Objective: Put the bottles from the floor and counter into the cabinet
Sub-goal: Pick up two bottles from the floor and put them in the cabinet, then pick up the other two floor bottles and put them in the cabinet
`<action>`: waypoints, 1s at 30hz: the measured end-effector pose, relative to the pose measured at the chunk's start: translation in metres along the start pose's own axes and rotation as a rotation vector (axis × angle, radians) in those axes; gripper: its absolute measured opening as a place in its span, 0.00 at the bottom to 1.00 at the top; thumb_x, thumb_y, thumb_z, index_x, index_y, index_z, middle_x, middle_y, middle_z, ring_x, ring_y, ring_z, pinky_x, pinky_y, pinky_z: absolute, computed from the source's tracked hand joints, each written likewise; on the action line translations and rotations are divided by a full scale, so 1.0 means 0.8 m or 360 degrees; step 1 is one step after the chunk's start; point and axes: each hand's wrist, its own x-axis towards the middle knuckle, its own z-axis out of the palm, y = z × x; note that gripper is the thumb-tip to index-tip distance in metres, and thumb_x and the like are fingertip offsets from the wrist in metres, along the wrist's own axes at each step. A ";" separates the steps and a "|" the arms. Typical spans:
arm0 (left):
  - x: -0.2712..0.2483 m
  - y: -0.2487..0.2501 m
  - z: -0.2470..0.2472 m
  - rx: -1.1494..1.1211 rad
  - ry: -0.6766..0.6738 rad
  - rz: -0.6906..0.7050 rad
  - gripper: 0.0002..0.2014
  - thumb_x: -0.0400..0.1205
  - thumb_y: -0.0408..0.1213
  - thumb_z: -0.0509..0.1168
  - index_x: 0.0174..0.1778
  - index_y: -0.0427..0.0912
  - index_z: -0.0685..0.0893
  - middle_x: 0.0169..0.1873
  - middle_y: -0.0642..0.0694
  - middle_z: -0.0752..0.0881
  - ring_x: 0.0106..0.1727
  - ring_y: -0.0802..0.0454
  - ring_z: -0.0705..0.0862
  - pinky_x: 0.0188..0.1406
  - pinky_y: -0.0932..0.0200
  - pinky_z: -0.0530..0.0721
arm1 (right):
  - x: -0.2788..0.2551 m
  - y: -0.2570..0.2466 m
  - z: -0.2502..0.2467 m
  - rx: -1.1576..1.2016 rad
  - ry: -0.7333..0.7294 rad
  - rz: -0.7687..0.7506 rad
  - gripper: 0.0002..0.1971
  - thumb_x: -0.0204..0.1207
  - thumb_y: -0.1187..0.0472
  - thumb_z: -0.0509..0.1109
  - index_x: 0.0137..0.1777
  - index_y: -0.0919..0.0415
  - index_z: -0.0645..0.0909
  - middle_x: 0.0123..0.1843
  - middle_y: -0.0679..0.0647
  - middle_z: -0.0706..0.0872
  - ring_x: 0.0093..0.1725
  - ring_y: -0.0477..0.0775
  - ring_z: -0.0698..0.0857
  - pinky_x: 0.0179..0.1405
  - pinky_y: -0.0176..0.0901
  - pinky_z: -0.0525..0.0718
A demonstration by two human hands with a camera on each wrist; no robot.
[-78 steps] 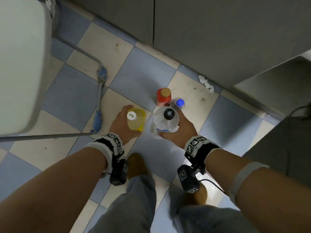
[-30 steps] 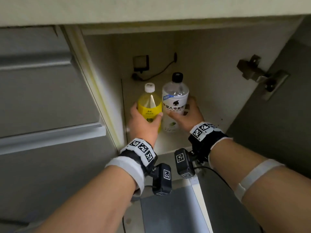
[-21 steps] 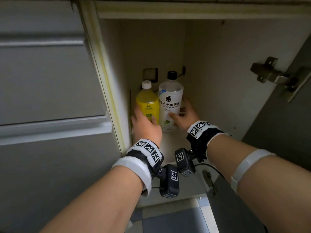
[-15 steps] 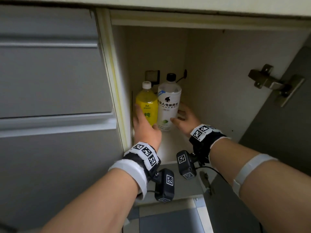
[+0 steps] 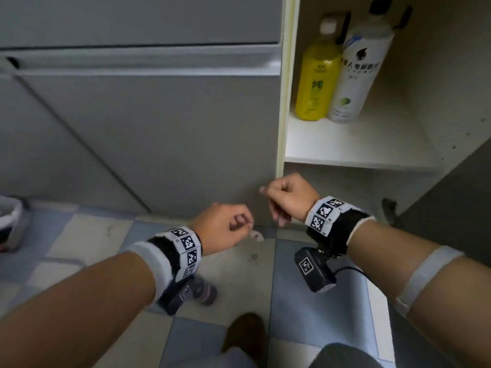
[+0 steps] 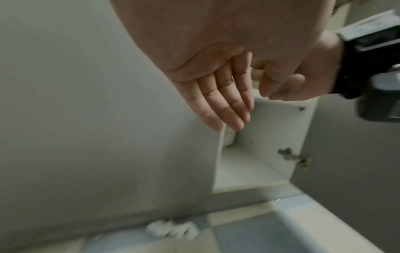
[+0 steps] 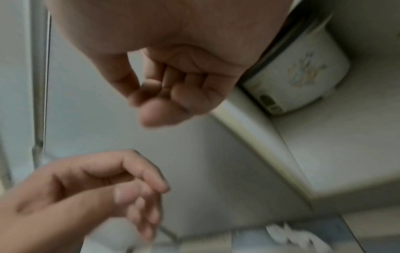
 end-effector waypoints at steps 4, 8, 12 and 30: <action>-0.071 -0.105 -0.018 0.0008 0.0036 -0.0378 0.03 0.79 0.41 0.71 0.45 0.48 0.90 0.44 0.51 0.92 0.49 0.52 0.90 0.56 0.51 0.87 | 0.015 0.046 0.106 -0.0221 -0.0518 0.0166 0.07 0.79 0.61 0.73 0.39 0.57 0.82 0.36 0.58 0.90 0.28 0.59 0.88 0.34 0.52 0.85; -0.134 -0.190 -0.022 0.0030 0.0097 -0.0712 0.19 0.77 0.33 0.61 0.63 0.51 0.86 0.66 0.41 0.84 0.69 0.44 0.82 0.73 0.57 0.74 | 0.024 0.086 0.191 -0.0684 -0.0816 0.0178 0.26 0.70 0.50 0.81 0.67 0.51 0.79 0.60 0.53 0.88 0.49 0.53 0.86 0.51 0.40 0.82; -0.169 -0.259 0.004 0.0038 -0.0133 -0.0891 0.43 0.76 0.20 0.67 0.86 0.50 0.64 0.83 0.41 0.68 0.85 0.43 0.68 0.79 0.61 0.64 | 0.029 0.115 0.258 -0.0726 -0.0974 0.0173 0.47 0.64 0.47 0.85 0.81 0.46 0.67 0.69 0.54 0.78 0.61 0.54 0.82 0.61 0.43 0.81; -0.149 -0.257 0.062 -0.0186 0.0157 -0.0902 0.36 0.66 0.34 0.85 0.71 0.47 0.82 0.55 0.52 0.86 0.60 0.53 0.84 0.68 0.55 0.80 | 0.046 0.108 0.232 -0.0451 -0.0659 0.0195 0.34 0.58 0.47 0.84 0.66 0.46 0.80 0.58 0.46 0.87 0.58 0.52 0.88 0.62 0.52 0.87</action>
